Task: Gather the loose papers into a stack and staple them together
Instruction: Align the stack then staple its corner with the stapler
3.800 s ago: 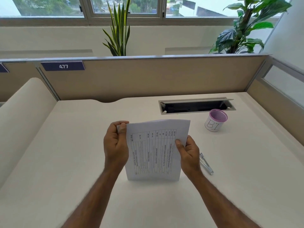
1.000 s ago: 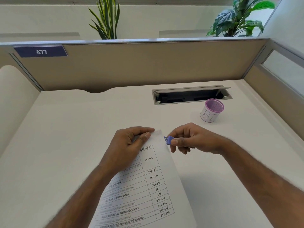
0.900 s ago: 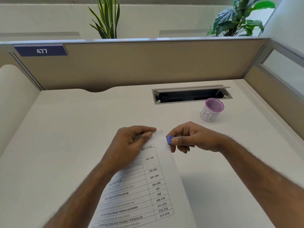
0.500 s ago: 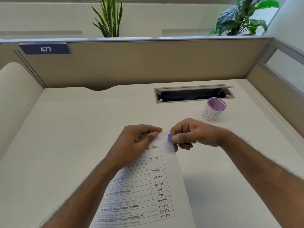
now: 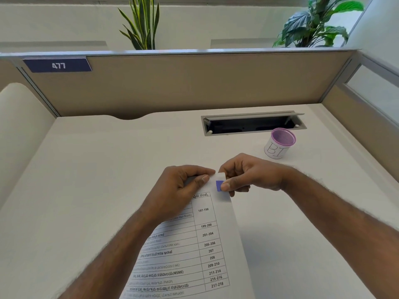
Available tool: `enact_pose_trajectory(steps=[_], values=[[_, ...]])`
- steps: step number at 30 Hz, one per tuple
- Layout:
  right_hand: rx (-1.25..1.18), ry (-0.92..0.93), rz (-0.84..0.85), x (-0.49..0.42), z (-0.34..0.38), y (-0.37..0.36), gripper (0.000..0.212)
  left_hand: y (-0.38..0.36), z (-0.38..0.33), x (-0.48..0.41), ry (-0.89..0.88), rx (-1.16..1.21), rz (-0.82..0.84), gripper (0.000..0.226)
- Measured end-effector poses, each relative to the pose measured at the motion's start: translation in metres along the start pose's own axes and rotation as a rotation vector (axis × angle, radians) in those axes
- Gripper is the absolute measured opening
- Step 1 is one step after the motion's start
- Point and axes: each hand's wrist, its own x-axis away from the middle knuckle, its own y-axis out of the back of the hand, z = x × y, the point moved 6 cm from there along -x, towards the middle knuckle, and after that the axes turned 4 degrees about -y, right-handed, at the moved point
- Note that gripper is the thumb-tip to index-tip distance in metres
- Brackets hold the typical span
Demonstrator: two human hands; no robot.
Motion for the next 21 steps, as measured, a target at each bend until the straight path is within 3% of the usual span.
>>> enact_pose_trajectory(steps=[7, 11, 14, 16, 21], values=[[-0.01, 0.046, -0.051, 0.001, -0.001, -0.002, 0.008, -0.002, 0.005, -0.001, 0.027, 0.04, -0.011, 0.02], [-0.024, 0.014, -0.063, -0.002, -0.01, -0.003, 0.019, -0.005, 0.007, -0.002, 0.035, 0.002, 0.014, 0.02], [-0.019, -0.027, -0.056, 0.0, -0.013, -0.001, 0.011, -0.004, 0.01, -0.002, 0.04, -0.032, 0.028, 0.02], [0.034, -0.043, -0.067, 0.004, -0.015, 0.005, 0.017, -0.001, 0.012, -0.002, 0.049, -0.039, 0.018, 0.02], [-0.1, -0.053, -0.251, 0.019, -0.042, 0.031, 0.027, 0.01, 0.015, 0.0, 0.073, 0.002, -0.066, 0.024]])
